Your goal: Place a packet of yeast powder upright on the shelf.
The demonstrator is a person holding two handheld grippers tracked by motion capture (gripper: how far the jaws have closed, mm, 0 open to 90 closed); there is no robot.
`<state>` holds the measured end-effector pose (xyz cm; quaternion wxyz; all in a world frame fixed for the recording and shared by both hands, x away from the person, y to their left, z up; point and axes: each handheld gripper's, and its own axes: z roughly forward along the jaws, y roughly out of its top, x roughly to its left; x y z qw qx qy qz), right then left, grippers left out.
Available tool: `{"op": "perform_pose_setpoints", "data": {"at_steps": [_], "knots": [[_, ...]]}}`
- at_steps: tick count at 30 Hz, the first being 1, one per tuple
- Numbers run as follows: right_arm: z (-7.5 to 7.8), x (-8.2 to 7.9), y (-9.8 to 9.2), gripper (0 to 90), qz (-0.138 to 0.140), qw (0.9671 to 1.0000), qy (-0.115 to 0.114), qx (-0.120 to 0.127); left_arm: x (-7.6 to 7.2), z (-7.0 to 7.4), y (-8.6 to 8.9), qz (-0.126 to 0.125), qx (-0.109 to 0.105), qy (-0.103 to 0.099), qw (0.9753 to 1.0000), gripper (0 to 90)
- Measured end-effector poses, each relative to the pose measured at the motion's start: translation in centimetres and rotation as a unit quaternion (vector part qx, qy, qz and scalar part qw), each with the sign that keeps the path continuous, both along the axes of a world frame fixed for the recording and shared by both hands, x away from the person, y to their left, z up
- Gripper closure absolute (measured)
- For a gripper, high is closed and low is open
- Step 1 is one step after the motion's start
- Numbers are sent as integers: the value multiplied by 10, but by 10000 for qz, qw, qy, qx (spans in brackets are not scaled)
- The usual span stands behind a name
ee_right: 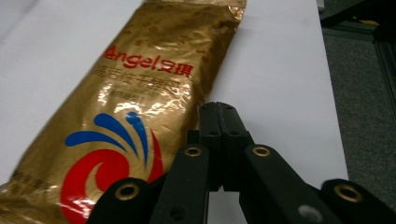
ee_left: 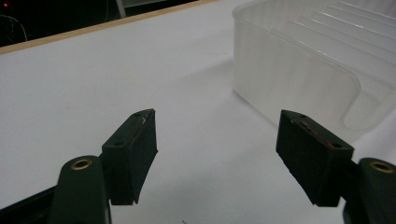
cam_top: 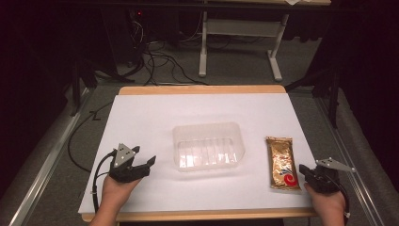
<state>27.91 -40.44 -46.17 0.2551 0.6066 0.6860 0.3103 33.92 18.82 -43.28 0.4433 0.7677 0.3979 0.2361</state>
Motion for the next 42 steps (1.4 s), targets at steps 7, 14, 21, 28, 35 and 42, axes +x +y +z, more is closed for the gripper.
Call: {"op": "perform_pose_setpoints", "data": {"at_steps": [7,14,21,28,35,42], "knots": [[-8,14,1,900,151,9997,176,2,-2,1,2,15,-22,-2,10000,296],[-8,18,15,900,507,9984,248,-27,-4,-1,1,-11,88,2,10000,296],[-8,23,31,900,889,9955,306,-64,-6,-3,2,7,162,49,9999,297],[-7,28,52,900,1348,9902,351,-78,-11,-3,7,79,181,72,9998,297],[-1,31,78,900,1877,9818,256,153,-16,-5,13,149,261,91,9995,297],[12,35,73,900,1633,9859,-268,234,-22,-5,20,253,277,116,9992,297]]}}
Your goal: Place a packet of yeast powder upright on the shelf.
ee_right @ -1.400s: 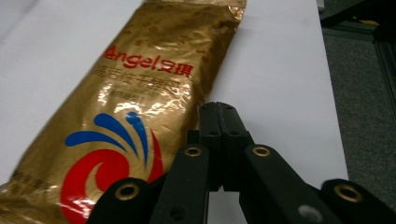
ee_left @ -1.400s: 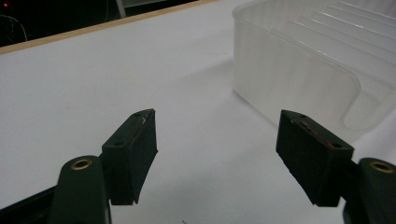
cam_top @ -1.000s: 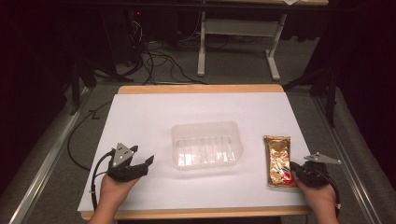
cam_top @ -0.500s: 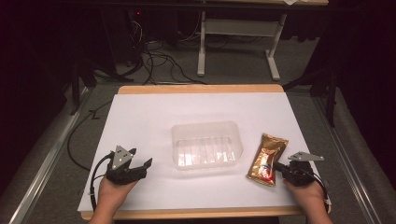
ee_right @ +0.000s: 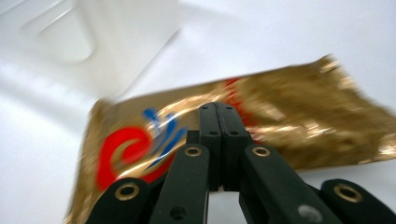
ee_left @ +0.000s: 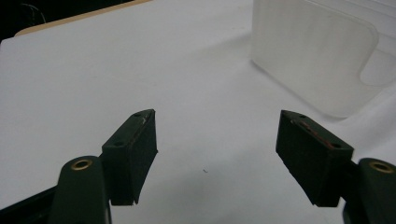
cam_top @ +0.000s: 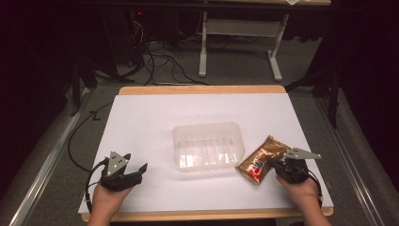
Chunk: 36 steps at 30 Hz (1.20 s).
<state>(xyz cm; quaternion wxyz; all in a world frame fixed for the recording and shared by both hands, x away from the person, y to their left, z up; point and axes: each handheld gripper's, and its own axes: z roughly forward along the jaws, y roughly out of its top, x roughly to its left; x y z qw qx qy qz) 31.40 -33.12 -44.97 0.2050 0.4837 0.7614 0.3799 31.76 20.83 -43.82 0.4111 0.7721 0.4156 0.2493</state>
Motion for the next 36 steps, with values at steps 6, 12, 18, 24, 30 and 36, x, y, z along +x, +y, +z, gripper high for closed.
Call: {"op": "perform_pose_setpoints", "data": {"at_steps": [6,12,18,24,30,36], "knots": [[3,19,-20,900,-718,9971,-243,117,-7,-1,9,130,8,16,9999,297],[-5,48,-30,900,-996,9950,-106,-62,-14,-3,15,239,47,54,9997,297],[-16,70,-34,900,-1118,9934,230,-91,-22,-5,23,366,77,71,9993,298],[-19,66,-30,900,-869,9954,398,-9,-23,-2,25,398,-11,26,9992,300],[-19,51,-30,900,-728,9962,438,174,-16,-2,16,226,30,27,9997,300],[-16,36,-24,900,-554,9976,421,75,-11,-1,11,135,22,-2,9999,300]]}}
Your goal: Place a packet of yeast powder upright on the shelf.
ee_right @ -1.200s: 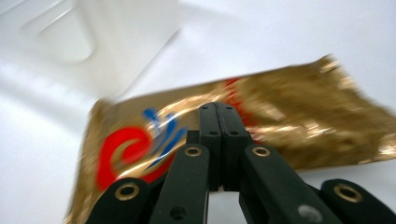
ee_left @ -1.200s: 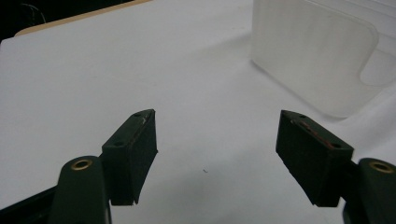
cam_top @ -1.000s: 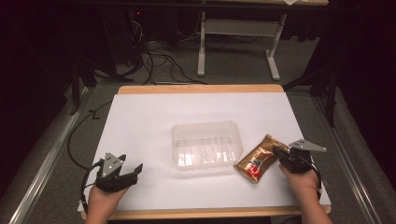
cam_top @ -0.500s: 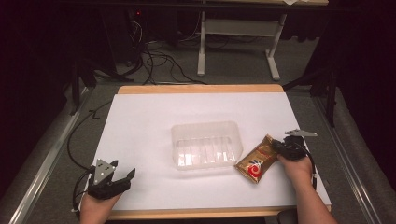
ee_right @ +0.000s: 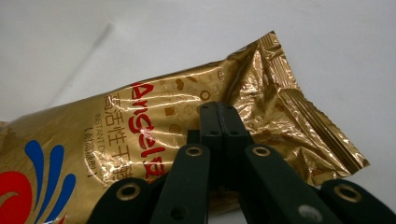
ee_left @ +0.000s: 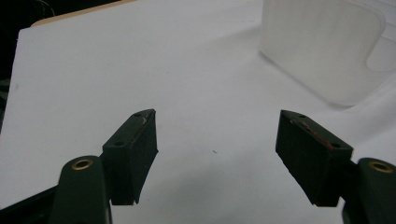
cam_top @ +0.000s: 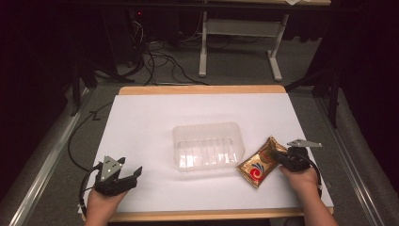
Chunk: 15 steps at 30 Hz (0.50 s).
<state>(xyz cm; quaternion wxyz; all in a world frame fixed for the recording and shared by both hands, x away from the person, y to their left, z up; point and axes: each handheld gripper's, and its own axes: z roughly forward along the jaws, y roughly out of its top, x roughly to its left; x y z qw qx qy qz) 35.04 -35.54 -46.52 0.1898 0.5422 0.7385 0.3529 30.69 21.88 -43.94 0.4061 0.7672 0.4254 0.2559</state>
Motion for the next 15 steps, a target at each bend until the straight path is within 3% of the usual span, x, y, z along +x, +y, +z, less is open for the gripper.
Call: {"op": "perform_pose_setpoints", "data": {"at_steps": [2,5,7,8,9,15], "knots": [[1,-1,1,900,-6,10000,-52,-57,0,0,0,1,16,-2,10000,299],[7,5,-4,900,-357,9987,-348,-103,-3,0,3,49,1,-19,10000,300],[8,11,-13,900,-733,9965,-361,146,-6,0,6,99,-8,-21,9999,300],[8,11,-13,900,-733,9965,-361,146,-6,0,6,99,-8,-21,9999,300],[6,15,-24,863,-969,9938,-360,409,-8,0,10,144,-29,-15,9999,300],[5,11,-39,705,-1091,9903,-408,751,-10,2,16,243,-107,-48,9996,302]]}}
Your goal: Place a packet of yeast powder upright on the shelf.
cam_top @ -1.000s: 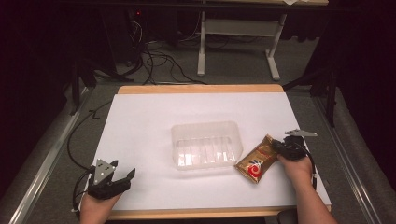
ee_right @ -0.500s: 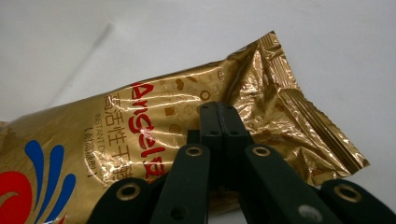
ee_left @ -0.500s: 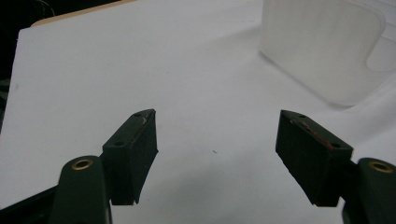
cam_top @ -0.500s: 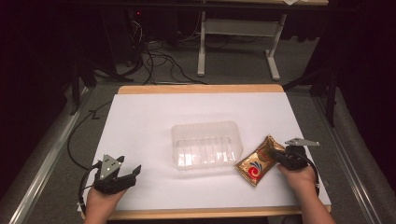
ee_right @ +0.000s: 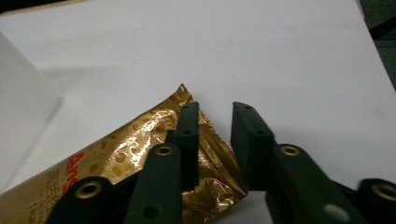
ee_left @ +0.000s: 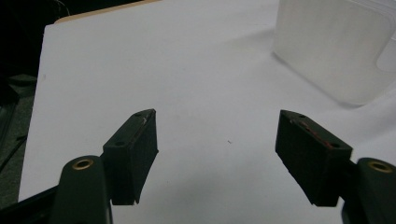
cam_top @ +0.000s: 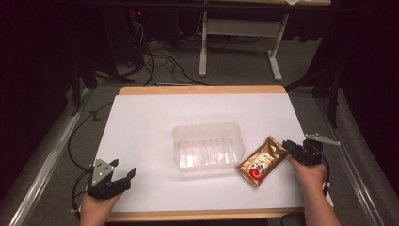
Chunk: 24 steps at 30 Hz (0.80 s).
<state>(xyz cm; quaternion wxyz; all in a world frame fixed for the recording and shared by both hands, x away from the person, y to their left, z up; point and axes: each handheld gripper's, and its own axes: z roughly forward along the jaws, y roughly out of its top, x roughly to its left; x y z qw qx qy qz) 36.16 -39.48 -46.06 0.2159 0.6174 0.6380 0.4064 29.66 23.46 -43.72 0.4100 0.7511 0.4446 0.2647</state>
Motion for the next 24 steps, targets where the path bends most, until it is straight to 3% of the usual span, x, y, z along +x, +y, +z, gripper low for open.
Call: {"op": "perform_pose_setpoints", "data": {"at_steps": [4,6,7,8,9,10,13,16,17,20,22,24], "knots": [[-3,-5,-11,574,-88,9994,35,333,1,-1,-5,-67,65,8,10000,302],[-6,-7,-17,512,-121,9972,95,730,2,-1,-7,-100,98,23,9999,302],[-6,-7,-17,512,-121,9972,95,730,2,-1,-7,-100,98,23,9999,302],[-11,-8,-22,463,-206,9941,202,1042,3,-2,-8,-115,99,38,9999,302],[-11,-8,-22,463,-206,9941,202,1042,3,-2,-8,-115,99,38,9999,302],[-13,-8,-27,447,-243,9908,228,1308,4,-2,-9,-127,120,44,9998,302],[-19,-7,-31,429,-201,9849,347,1684,4,-3,-9,-115,129,46,9998,302],[-21,-6,-33,440,-186,9804,443,1912,4,-3,-8,-106,133,53,9998,302],[-21,-6,-33,440,-186,9804,443,1912,4,-3,-8,-106,133,53,9998,302],[-24,-3,-32,452,-106,9762,673,2059,4,-4,-9,-117,141,99,9998,302],[-26,-2,-32,458,-80,9713,718,2267,5,-5,-10,-123,158,114,9997,302],[-27,-2,-32,473,-54,9696,733,2332,5,-5,-10,-129,170,122,9997,302]]}}
